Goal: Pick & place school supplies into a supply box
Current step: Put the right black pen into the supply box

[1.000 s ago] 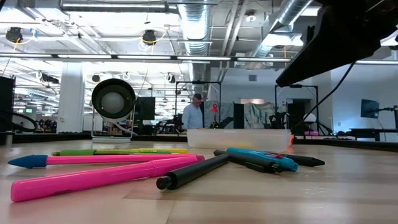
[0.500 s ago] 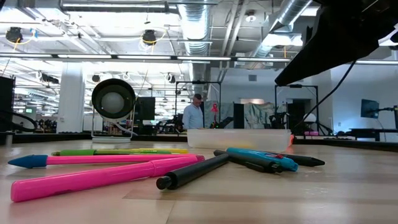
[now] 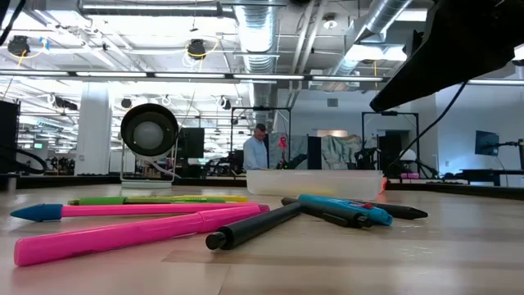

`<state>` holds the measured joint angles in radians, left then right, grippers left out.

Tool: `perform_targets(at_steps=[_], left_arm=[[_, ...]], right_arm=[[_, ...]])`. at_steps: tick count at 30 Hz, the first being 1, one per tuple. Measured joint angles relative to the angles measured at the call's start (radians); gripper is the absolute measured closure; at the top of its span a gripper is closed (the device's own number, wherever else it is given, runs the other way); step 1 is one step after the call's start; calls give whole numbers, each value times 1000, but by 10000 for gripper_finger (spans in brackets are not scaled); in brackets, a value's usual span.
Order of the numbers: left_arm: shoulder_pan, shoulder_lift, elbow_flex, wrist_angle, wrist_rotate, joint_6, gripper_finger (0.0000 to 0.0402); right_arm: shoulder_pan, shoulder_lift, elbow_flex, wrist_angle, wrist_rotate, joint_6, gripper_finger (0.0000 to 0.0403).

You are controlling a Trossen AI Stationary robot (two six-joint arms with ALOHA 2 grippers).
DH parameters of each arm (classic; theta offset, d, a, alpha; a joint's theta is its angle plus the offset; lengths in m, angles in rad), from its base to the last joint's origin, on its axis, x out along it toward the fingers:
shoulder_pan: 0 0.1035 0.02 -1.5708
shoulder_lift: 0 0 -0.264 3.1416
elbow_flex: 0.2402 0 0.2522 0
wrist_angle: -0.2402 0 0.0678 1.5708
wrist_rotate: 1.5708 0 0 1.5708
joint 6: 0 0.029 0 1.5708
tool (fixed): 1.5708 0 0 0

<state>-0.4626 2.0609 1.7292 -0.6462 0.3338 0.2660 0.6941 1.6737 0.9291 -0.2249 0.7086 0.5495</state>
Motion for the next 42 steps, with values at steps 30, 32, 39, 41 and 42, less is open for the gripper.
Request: perform_targets(at_steps=[30, 32, 39, 41, 42], left_arm=[[18, -976, -1278, 767, -758, -363, 302], [-2, -1019, -1348, 852, -806, -367, 302], [-88, -1106, -1463, 959, -954, -374, 302], [-114, -1107, -1472, 963, -1008, -382, 302], [-126, -1107, -1475, 963, -1030, -383, 302]], right_arm=[[-102, 69, 0, 57, -123, 114, 326], [-126, 91, 1, 48, -146, 114, 326], [-194, 117, 8, 56, -141, 158, 326], [-207, 118, 6, 46, -161, 160, 326], [-213, 118, 7, 51, -169, 161, 326]])
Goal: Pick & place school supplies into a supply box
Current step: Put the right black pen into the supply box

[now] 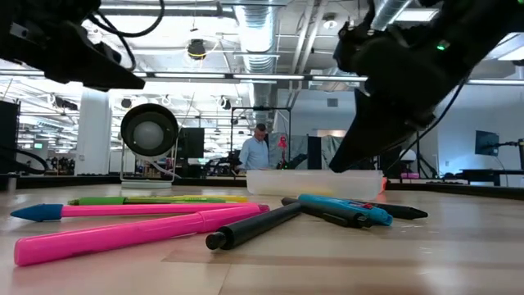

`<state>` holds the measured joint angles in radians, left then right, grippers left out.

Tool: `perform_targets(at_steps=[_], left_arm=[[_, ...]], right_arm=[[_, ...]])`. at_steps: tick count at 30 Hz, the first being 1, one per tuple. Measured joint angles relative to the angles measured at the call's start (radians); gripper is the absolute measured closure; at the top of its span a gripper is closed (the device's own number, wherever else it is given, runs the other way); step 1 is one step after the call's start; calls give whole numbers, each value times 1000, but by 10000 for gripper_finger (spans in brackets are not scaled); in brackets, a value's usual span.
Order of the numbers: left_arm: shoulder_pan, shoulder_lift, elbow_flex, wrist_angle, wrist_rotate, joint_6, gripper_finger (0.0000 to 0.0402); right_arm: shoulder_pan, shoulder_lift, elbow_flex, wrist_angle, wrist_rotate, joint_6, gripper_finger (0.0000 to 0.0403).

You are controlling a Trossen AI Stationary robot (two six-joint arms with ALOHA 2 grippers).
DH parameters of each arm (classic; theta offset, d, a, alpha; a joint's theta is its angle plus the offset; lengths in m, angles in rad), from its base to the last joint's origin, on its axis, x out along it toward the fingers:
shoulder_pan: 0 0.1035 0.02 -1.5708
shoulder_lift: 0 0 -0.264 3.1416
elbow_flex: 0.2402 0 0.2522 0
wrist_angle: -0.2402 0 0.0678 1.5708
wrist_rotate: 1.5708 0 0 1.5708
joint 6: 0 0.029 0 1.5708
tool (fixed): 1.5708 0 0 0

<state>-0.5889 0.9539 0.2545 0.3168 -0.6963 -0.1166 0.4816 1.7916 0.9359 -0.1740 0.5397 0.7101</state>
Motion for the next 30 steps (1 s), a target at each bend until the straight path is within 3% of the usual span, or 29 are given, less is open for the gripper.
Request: perform_targets(at_steps=[12, 30], left_arm=[[-86, 1, -12, 16, -52, -3, 302], [-92, 2, -12, 34, -49, -2, 302]], right_arm=[[-11, 21, 0, -23, -61, 5, 326], [-18, 48, -1, -86, -69, 150, 326]])
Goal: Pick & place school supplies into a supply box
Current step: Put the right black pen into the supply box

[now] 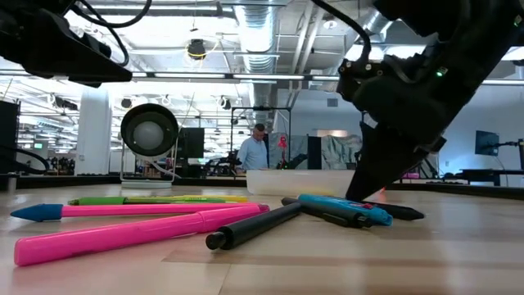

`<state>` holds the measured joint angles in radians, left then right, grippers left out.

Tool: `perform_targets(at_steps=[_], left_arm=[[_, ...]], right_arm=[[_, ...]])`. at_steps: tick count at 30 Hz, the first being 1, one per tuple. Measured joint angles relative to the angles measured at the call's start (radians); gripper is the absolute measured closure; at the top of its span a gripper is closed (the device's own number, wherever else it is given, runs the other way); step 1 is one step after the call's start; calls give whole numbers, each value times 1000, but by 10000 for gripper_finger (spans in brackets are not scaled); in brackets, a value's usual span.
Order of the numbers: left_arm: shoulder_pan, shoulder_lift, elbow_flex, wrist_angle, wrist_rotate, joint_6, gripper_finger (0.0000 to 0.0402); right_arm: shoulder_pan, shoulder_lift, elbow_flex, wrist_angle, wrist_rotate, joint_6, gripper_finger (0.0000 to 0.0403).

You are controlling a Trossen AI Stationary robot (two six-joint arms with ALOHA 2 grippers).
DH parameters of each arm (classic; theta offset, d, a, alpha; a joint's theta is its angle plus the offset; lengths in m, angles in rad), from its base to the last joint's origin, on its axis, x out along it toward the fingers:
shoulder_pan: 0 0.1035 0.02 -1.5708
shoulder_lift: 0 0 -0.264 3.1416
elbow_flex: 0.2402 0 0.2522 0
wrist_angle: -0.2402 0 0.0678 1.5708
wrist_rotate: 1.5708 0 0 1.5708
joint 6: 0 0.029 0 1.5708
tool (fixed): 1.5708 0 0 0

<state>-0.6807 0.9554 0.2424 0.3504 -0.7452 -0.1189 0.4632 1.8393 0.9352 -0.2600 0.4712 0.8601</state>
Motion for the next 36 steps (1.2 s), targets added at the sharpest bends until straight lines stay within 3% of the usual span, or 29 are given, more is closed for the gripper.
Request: perform_targets(at_steps=[9, 16, 26, 36], left_arm=[[0, 0, 0, 0, 4, 0, 301], [0, 0, 0, 0, 4, -1, 301], [0, 0, 0, 0, 6, -1, 301], [0, 0, 0, -26, 24, 5, 302]], right_arm=[[-1, 0, 0, -66, -21, 100, 326], [5, -1, 2, -81, -63, -19, 326], [15, 5, -3, -146, -153, -65, 327], [21, 3, -2, -172, -189, -87, 390]])
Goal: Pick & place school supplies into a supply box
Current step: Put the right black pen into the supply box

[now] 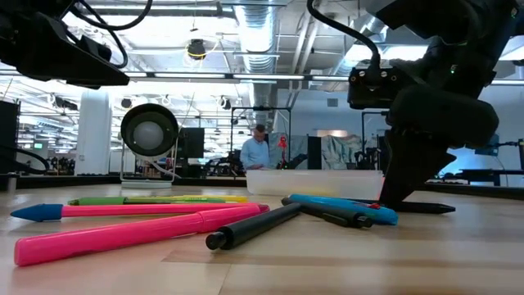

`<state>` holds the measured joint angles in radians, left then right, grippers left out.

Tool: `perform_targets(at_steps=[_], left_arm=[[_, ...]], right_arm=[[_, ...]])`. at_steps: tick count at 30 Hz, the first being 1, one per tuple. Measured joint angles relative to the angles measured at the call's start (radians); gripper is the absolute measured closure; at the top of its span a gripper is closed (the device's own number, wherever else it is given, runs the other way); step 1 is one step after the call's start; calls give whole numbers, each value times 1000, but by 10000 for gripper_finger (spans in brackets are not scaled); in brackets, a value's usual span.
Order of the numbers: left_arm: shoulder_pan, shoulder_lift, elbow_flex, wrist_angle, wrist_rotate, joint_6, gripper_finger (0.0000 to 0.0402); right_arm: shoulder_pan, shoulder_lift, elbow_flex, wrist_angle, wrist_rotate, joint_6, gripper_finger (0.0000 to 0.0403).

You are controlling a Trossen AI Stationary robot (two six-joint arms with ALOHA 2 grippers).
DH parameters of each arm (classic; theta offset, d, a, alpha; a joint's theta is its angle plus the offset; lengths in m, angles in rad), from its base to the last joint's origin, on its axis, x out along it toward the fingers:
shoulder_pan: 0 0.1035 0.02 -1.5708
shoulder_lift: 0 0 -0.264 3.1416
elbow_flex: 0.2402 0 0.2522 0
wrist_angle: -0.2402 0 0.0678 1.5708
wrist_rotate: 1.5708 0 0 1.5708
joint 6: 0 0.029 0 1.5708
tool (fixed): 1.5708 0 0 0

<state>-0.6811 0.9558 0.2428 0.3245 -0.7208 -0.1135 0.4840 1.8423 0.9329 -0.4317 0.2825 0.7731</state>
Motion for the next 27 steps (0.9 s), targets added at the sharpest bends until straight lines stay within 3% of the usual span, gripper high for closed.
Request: perform_targets(at_steps=[23, 27], left_arm=[[0, 0, 0, 0, -1, 3, 302], [0, 0, 0, -1, -1, 4, 302]], right_arm=[[94, -8, 1, -138, 65, 80, 395], [119, -2, 27, -227, 86, 93, 398]])
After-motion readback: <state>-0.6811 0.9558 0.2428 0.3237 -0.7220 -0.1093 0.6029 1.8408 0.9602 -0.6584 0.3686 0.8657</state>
